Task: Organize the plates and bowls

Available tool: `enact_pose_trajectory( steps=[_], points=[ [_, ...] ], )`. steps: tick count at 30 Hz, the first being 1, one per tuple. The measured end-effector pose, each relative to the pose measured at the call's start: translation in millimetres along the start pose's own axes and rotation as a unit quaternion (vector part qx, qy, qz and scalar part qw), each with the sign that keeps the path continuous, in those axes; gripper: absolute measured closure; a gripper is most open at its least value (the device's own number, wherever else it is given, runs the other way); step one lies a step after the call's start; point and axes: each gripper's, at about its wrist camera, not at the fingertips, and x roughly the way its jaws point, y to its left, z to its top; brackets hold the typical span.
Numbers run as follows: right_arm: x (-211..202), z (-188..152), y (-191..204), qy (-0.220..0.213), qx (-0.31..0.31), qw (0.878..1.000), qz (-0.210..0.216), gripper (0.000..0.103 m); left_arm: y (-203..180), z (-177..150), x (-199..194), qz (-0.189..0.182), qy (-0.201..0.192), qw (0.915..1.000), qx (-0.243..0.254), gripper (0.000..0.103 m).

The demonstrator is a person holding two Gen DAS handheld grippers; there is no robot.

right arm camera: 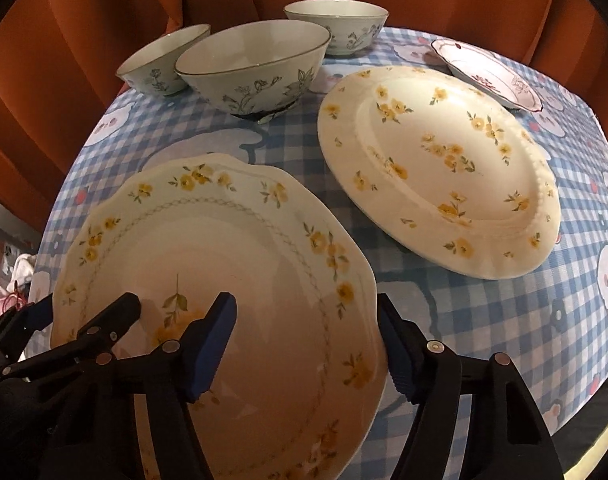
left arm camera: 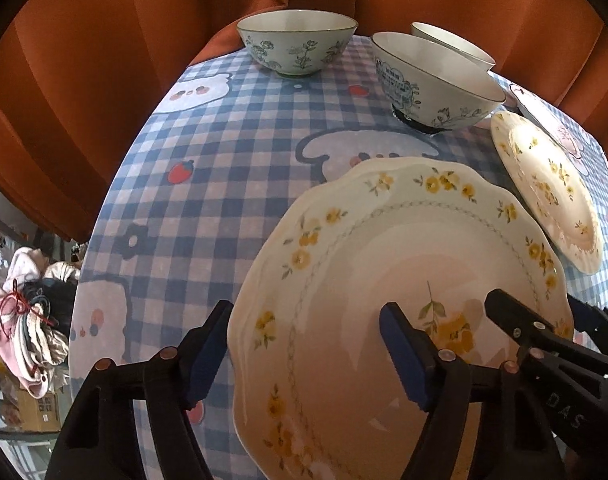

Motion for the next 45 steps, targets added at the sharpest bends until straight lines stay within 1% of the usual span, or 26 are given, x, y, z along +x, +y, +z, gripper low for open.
enact_pose_trajectory(
  steps=[2,8,14,18,25,31,36,40,45],
  points=[
    [4.9,0.4,-0.8,0.010,0.007,1.000,0.002,0.032,-2.5,1.2,0.1,-0.003,0.000,1.0000,0.006,0.032],
    [5.5,2.1,-1.1,0.013,0.016,1.000,0.000,0.031,-1.9,3.5,1.1,-0.002,0.013,0.9999,0.011,0.033],
    [2.9,2.7,1.3,0.031,0.017,0.999,-0.011,0.031,-1.4,5.8,-0.7,-0.003,0.033,0.9994,0.011,0.034],
    [-5.3,4.5,0.0,0.038,0.020,0.999,-0.011,0.031,-4.4,8.7,-12.6,-0.006,0.030,0.9995,0.012,0.034],
    [-28.2,13.0,-7.7,0.031,0.024,0.999,-0.020,0.031,-14.7,15.8,-33.5,-0.022,0.010,0.9996,0.016,0.034],
    [-39.8,13.3,-22.2,0.018,0.032,0.999,-0.025,0.031,-31.7,15.6,-38.7,-0.033,-0.006,0.9993,0.018,0.033],
    [-43.4,10.4,-41.1,0.011,0.033,0.999,-0.025,0.031,-49.9,13.1,-37.3,-0.033,-0.008,0.9993,0.013,0.033],
    [-45.5,10.6,-58.0,0.005,0.024,1.000,-0.020,0.032,-71.7,13.3,-33.3,-0.024,-0.006,0.9997,0.005,0.033],
    [-51.0,12.0,-89.2,0.000,0.020,1.000,-0.020,0.031,-102.9,13.0,-34.5,-0.027,-0.009,0.9996,0.008,0.033]
  ],
)
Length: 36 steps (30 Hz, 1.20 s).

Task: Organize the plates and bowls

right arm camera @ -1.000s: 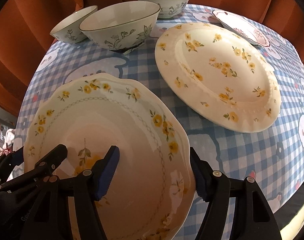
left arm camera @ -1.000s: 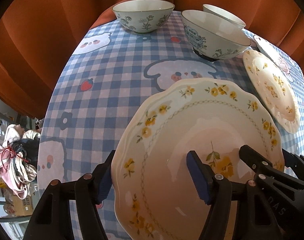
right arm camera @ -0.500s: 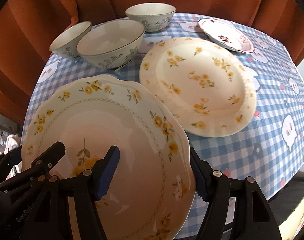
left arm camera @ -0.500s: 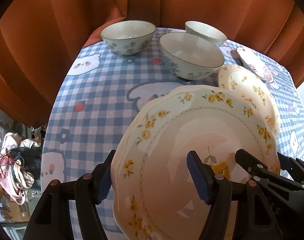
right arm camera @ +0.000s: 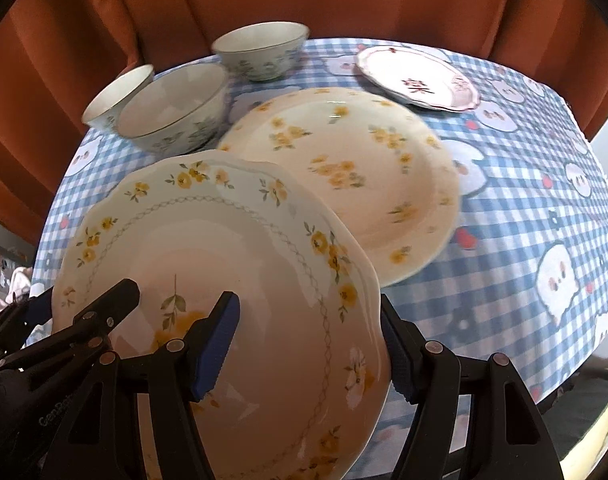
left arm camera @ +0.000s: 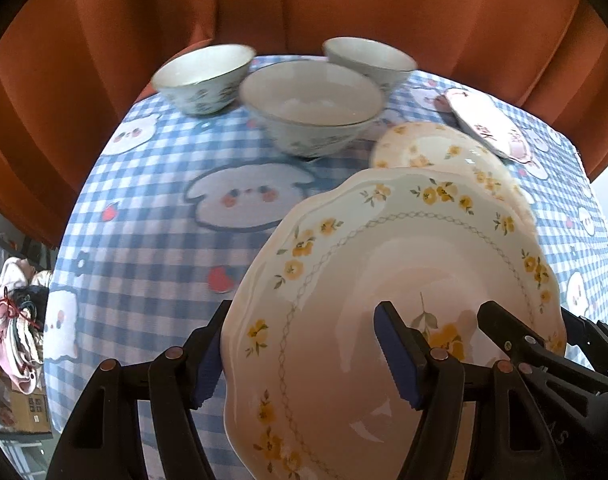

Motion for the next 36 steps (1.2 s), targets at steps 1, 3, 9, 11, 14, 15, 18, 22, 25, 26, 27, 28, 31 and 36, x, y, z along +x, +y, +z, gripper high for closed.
enact_pose_trajectory(
  steps=[1,3,9,11,14,15,18,22,25,26,27,28,31,36],
  points=[
    [-1.0,1.0,-6.0,-0.001,0.001,1.000,0.000,0.032,-7.2,1.1,0.1,0.000,-0.001,1.0000,0.001,0.033],
    [-2.8,2.9,-20.5,-0.004,0.003,1.000,-0.001,0.032,-21.5,2.4,1.1,0.000,0.000,1.0000,0.003,0.033],
    [-2.2,8.2,-59.0,-0.001,0.007,1.000,0.004,0.032,-56.2,5.3,1.3,0.008,-0.002,1.0000,0.005,0.033],
    [-1.9,9.2,-69.4,-0.001,0.007,1.000,0.006,0.032,-67.7,5.5,2.7,0.010,-0.002,0.9999,0.004,0.033],
    [-0.6,10.7,-87.5,0.001,0.006,1.000,0.010,0.032,-84.9,4.9,5.0,0.014,-0.002,0.9999,0.003,0.033],
    [0.0,11.5,-94.6,0.001,0.006,1.000,0.011,0.032,-90.6,4.4,5.4,0.015,-0.002,0.9999,0.003,0.033],
    [0.6,12.7,-111.7,0.000,0.006,1.000,0.013,0.032,-110.6,3.1,7.8,0.016,-0.004,0.9999,0.002,0.033],
    [1.6,14.4,-137.9,0.000,0.003,1.000,0.013,0.032,-137.1,0.8,11.5,0.016,-0.006,0.9998,-0.001,0.033],
    [2.4,14.7,-158.4,-0.001,0.003,1.000,0.012,0.032,-157.5,-1.0,14.7,0.014,-0.008,0.9999,0.001,0.033],
    [2.9,14.8,-165.5,-0.001,0.003,1.000,0.012,0.032,-164.6,-1.5,15.8,0.014,-0.009,0.9999,0.003,0.033],
    [3.9,15.5,-175.1,-0.001,0.005,1.000,0.010,0.032,-173.2,-2.2,17.0,0.013,-0.010,0.9999,0.005,0.033],
    [5.1,15.8,-181.2,-0.001,0.006,1.000,0.009,0.032,-180.3,-2.5,17.8,0.012,-0.011,0.9998,0.007,0.033],
    [7.1,17.3,-203.2,-0.001,0.010,1.000,0.003,0.032,-198.7,-2.9,20.8,0.009,-0.014,0.9998,0.012,0.033],
    [11.0,16.7,-233.5,0.002,0.018,1.000,-0.002,0.032,-224.8,-3.4,30.8,0.003,-0.007,0.9998,0.020,0.033]
  ],
)
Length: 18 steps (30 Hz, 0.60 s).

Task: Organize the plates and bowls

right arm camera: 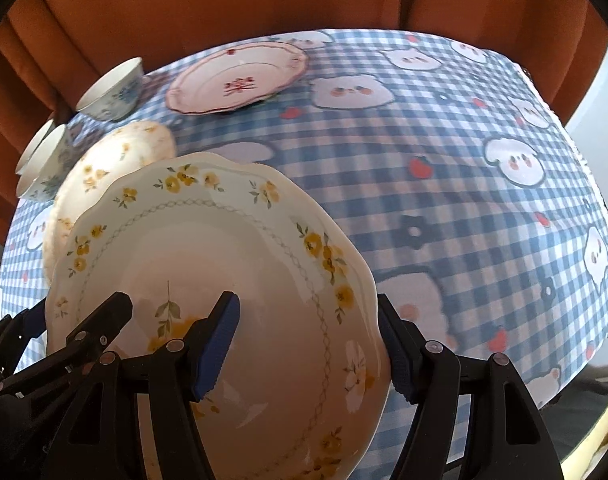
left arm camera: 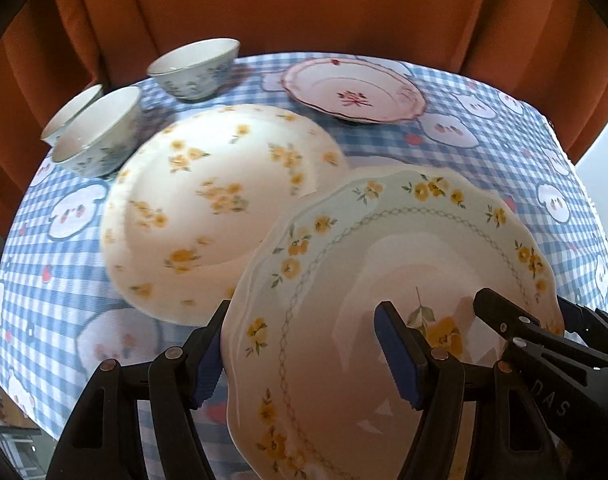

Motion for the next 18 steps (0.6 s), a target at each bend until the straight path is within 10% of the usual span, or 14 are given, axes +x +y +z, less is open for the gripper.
enact_pose_trajectory(
  steps=[18],
  points=[
    [28.4,2.1,-49.8,0.038,0.011,0.999,-0.001,0.032,-35.0,-3.1,31.8,0.009,0.043,0.9991,-0.003,0.032]
  ],
)
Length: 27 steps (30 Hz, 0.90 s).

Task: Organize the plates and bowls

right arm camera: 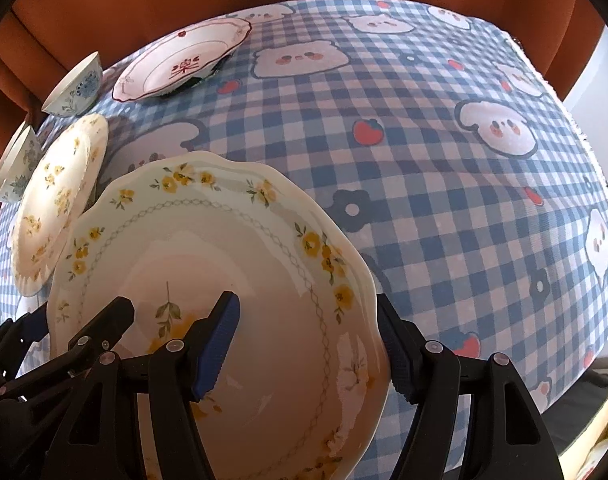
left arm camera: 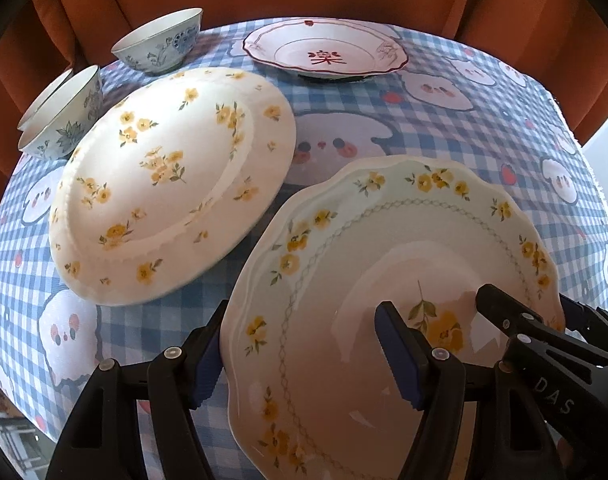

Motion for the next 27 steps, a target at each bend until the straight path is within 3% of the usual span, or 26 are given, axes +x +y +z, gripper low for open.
enact_pose_trajectory(
  steps=[13,20,27],
  points=[
    [3.4,6.3,0.6,0.007,-0.008,1.000,-0.004,0.031,1.8,1.4,1.7,-0.005,0.020,0.9998,0.001,0.030],
    [-12.4,-4.3,0.1,-0.008,0.008,1.000,-0.018,0.022,10.3,-1.9,-17.4,-0.013,-0.001,0.9999,0.012,0.022],
    [-38.7,-10.9,12.3,-0.045,0.018,0.998,-0.037,0.020,26.9,-3.7,-37.3,-0.033,-0.033,0.9987,0.018,0.019]
  ],
)
